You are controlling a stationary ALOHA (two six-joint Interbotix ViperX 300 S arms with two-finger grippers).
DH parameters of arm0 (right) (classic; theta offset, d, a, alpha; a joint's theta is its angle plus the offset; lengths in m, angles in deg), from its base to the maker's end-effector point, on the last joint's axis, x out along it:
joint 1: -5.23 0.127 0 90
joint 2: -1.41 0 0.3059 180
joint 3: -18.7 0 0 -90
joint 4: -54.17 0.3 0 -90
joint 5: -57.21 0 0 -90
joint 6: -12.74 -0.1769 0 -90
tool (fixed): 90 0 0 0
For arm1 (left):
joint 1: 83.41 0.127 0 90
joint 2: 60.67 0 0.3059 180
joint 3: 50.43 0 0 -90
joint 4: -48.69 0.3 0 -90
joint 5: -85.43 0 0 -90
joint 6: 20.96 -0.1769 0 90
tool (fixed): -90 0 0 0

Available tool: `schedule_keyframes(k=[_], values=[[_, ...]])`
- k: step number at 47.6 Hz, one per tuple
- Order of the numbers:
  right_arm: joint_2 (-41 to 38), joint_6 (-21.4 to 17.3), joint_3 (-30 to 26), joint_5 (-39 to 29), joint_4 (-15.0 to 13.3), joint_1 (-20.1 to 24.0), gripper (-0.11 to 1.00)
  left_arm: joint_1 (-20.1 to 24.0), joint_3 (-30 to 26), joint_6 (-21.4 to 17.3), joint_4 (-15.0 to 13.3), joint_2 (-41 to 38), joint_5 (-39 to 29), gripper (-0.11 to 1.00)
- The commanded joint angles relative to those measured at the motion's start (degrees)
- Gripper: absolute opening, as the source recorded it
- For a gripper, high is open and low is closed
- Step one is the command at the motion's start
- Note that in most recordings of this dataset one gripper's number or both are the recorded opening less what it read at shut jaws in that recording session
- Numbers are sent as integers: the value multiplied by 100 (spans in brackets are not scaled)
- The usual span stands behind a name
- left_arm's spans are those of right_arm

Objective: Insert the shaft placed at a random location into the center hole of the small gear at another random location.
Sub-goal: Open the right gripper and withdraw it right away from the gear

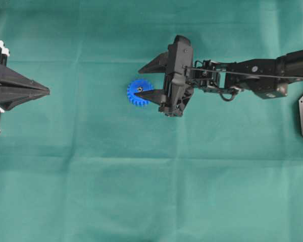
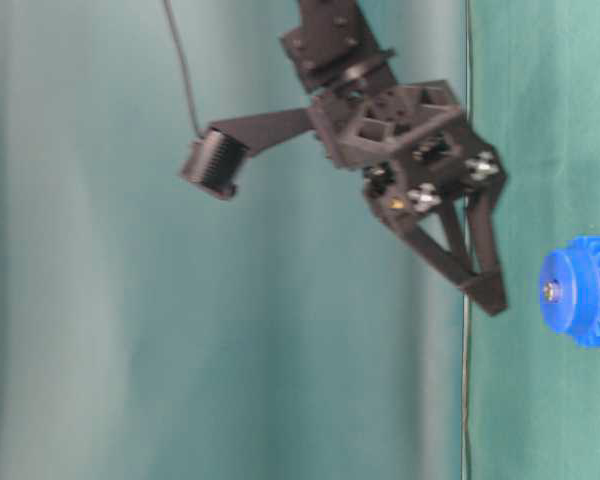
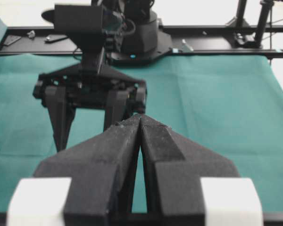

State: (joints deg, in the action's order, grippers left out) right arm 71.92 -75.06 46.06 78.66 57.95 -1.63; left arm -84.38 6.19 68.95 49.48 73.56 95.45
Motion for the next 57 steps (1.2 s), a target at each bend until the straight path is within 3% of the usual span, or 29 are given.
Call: schedule_keyframes(k=[1,23,57], values=[[360,26,-97,-79,0,0,74,9,-97,-9,9,-44,26,0],[703,26,185,-88,0,0,74,18,-97,9,9,-44,26,0],[2197,9,1512,-97,0,9,74,9,-97,35,9,-35,26,0]])
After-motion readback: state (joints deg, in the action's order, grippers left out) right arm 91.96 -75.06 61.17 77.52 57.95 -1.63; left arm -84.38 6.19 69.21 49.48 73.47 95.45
